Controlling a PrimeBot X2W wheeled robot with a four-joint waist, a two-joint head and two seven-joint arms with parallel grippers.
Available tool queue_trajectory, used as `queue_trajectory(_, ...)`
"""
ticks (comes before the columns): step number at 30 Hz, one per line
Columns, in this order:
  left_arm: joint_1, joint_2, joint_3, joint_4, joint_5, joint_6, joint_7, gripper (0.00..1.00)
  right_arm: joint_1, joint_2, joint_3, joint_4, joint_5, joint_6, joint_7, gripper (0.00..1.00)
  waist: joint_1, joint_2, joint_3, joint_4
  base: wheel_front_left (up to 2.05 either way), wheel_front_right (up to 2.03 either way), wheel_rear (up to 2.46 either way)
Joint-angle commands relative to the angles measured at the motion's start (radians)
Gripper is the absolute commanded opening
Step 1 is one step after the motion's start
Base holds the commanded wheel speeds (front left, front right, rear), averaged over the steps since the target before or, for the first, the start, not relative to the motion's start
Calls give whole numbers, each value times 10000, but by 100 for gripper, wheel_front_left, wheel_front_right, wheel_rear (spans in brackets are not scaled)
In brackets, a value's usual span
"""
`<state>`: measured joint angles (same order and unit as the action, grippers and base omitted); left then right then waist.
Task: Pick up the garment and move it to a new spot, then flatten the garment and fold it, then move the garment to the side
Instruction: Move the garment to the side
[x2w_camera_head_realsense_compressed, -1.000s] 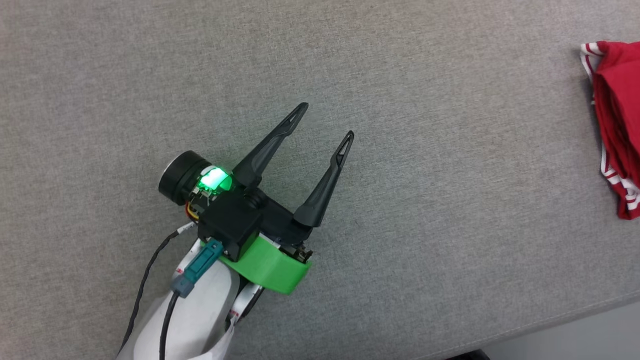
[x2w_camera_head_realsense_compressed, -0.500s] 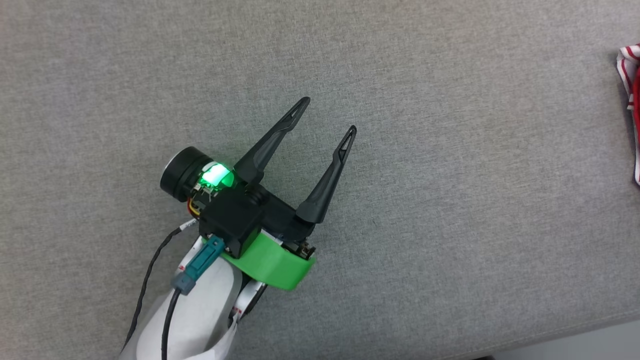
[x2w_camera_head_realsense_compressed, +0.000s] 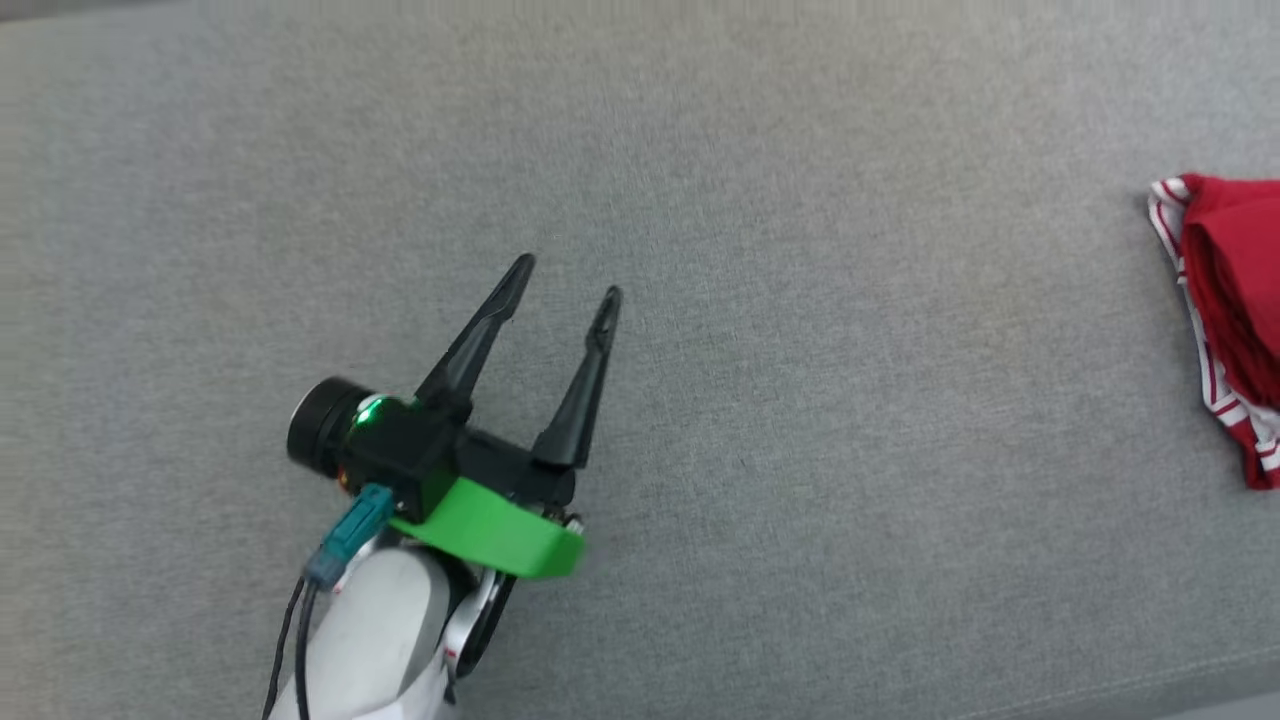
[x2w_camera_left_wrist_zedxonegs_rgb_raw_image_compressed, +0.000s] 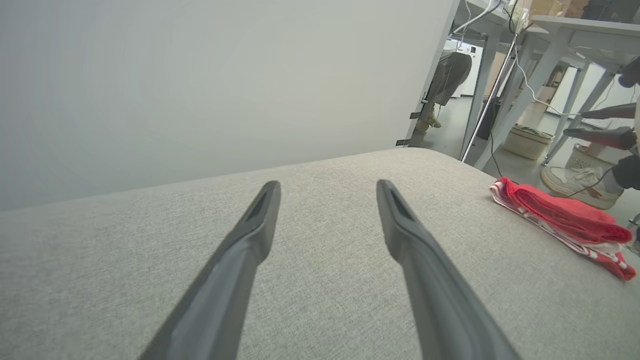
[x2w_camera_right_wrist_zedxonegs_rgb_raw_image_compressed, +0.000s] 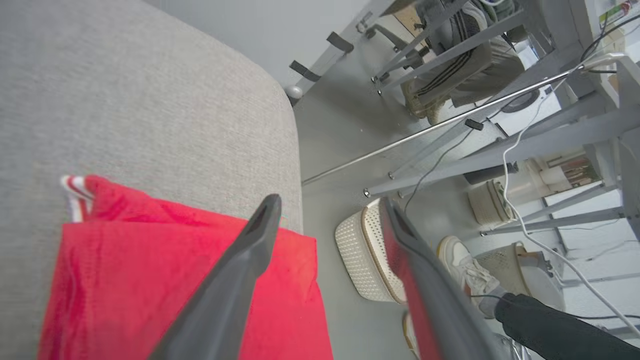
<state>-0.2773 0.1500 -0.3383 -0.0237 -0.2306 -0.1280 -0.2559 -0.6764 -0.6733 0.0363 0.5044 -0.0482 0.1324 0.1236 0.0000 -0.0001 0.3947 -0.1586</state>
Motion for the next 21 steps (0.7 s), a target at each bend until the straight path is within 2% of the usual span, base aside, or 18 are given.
queue_trajectory(1,261,-107,186,84,-82,-27,-59,100,159,216,86,-296,306,-17,-129,100,0,1,-1289,459,0,0,0)
queue_trajectory(5,835,-251,771,294,-163,-27,-59,100,551,786,145,-1341,1086,-17,-347,100,0,1,-1986,694,0,0,0)
queue_trajectory(10,1450,-467,1445,569,-275,-27,-59,100,1542,1814,-240,-2716,2026,-17,-728,100,0,1,-2645,1024,0,0,0)
queue_trajectory(16,1840,-650,1981,868,-355,-27,-59,100,3238,3195,-665,-4220,2387,-17,-1378,100,0,1,-3018,1445,0,0,0)
queue_trajectory(21,2116,-769,2258,988,-239,-27,-59,100,4593,4328,-768,-4783,2459,-17,-1952,100,0,1,-3222,1739,0,0,0)
